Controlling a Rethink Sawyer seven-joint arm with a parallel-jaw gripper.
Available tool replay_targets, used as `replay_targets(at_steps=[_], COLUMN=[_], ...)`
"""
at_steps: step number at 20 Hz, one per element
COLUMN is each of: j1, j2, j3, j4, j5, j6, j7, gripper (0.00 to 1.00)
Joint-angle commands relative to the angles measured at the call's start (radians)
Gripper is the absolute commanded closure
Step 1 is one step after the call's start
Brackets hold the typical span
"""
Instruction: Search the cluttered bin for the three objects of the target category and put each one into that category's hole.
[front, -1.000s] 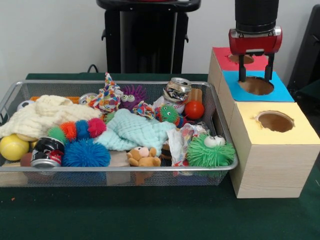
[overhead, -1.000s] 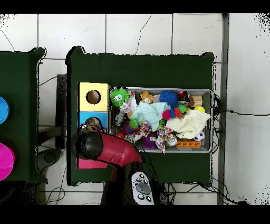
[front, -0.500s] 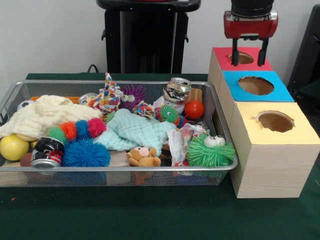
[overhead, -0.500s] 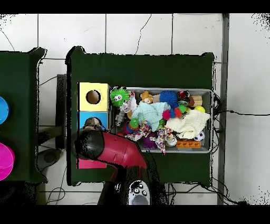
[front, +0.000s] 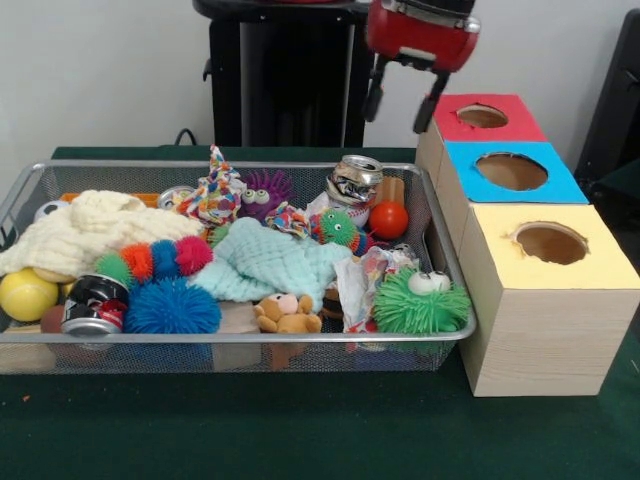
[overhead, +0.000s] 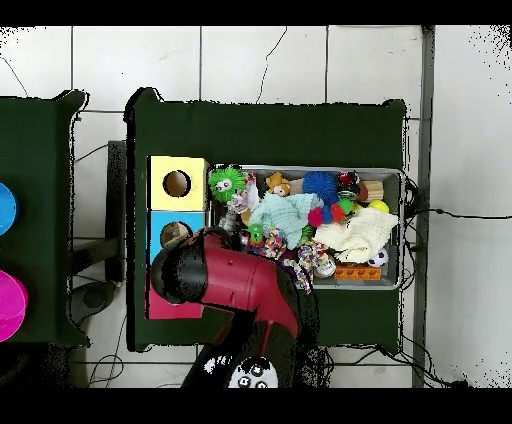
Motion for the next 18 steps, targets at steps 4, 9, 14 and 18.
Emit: replay_targets(at_steps=[4, 9, 14, 18], j1=[-0.114, -0.170, -0.228, -0.262], j2=[0.027, 0.076, 0.123, 0.180], j3=[-0.060, -0.053, -0.027, -0.026], j4=[-0.112, -0.089, -0.058, -0.046], j5=[-0.143, -0.178, -0.175, -0.161], j6=[-0.106, -0.236, -0.324, -0.432], j7=[0.090, 0.126, 0.151, 0.180], gripper=[0.00, 0.00, 0.00, 0.00])
